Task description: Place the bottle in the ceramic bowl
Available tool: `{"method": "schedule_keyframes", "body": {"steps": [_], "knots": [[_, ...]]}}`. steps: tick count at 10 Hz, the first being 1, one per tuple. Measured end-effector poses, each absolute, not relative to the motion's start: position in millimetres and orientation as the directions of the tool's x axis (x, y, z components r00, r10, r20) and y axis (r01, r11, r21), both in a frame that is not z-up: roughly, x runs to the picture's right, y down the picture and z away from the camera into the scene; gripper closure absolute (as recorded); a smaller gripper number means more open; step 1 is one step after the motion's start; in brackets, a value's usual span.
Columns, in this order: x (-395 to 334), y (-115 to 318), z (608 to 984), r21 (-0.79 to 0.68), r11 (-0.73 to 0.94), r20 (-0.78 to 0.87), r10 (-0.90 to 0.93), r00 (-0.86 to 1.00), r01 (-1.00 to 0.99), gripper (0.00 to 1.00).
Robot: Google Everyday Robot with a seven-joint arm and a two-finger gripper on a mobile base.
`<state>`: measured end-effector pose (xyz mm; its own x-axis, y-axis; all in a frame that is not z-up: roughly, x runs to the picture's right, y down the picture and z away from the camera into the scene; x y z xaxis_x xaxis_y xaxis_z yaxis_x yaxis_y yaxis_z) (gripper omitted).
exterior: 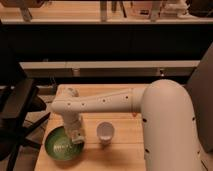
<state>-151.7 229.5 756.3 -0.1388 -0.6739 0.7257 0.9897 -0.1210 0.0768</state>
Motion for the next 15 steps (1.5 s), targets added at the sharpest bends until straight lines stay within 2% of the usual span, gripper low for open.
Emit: {"method": "schedule_keyframes", "body": {"steps": [2, 7, 10, 11, 12, 14, 15], "knots": [[-150, 229, 758, 0.076, -0.125, 0.724, -0.676, -0.141, 0.989, 0.28], [-148, 228, 759, 0.074, -0.127, 0.723, -0.677, -0.141, 0.989, 0.37], [-142, 229, 759, 0.067, -0.12, 0.728, -0.673, -0.13, 0.991, 0.27], [-136, 229, 759, 0.063, -0.117, 0.73, -0.672, -0.125, 0.991, 0.26], [-134, 229, 760, 0.061, -0.116, 0.731, -0.672, -0.123, 0.991, 0.3], [-136, 231, 759, 0.068, -0.117, 0.73, -0.671, -0.129, 0.991, 0.46], [-135, 231, 761, 0.062, -0.113, 0.732, -0.67, -0.122, 0.992, 0.49]]}}
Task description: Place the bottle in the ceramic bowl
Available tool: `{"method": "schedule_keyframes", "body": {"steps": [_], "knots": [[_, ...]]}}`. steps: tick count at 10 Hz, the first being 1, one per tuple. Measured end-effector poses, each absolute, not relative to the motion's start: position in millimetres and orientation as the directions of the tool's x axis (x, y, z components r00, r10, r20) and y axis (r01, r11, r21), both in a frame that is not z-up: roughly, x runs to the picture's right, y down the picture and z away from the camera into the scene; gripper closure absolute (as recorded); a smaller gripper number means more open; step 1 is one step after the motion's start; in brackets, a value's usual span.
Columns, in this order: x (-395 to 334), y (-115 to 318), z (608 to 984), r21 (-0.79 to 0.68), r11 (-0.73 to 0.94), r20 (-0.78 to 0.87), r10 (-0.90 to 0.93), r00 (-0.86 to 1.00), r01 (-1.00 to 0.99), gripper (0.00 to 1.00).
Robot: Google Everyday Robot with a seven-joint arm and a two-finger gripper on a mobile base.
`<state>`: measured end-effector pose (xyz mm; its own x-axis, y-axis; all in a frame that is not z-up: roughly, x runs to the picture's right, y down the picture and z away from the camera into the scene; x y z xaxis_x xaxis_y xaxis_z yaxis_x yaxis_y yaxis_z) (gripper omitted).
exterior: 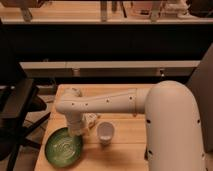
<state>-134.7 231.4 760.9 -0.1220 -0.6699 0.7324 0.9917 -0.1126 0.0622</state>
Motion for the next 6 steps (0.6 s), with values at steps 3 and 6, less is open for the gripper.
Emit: {"method": "schedule_keyframes", "body": {"steps": [3, 6], "knots": [[-129, 230, 768, 0.049, -0.106, 0.735, -0.67, -0.107, 0.993, 0.28], [-130, 238, 756, 0.055, -0.12, 0.734, -0.668, -0.122, 0.991, 0.32]]}}
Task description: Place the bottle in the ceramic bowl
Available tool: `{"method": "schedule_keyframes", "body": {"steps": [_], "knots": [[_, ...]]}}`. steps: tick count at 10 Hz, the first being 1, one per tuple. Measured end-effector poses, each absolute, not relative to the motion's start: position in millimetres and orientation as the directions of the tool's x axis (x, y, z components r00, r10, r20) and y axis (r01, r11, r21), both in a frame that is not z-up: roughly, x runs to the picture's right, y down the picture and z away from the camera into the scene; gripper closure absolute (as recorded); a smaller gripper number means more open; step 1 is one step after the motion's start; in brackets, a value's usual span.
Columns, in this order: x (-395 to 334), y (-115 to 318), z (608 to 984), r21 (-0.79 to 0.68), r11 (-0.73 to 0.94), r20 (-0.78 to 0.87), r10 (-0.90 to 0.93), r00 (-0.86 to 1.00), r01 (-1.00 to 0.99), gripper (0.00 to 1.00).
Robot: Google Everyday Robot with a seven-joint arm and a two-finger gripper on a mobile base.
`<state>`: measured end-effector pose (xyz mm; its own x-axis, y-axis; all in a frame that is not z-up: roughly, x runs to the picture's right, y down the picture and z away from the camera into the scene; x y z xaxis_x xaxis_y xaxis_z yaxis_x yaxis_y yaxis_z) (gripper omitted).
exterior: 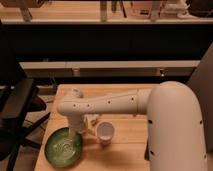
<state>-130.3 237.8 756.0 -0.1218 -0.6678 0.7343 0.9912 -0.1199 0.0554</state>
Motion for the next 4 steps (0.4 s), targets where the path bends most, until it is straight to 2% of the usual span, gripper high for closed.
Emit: {"method": "schedule_keyframes", "body": {"steps": [2, 4], "knots": [[-137.8, 235.6, 754.4, 0.063, -0.123, 0.731, -0.67, -0.13, 0.99, 0.54], [-131.7, 238.5, 762.4, 0.048, -0.12, 0.736, -0.667, -0.117, 0.992, 0.59]]}}
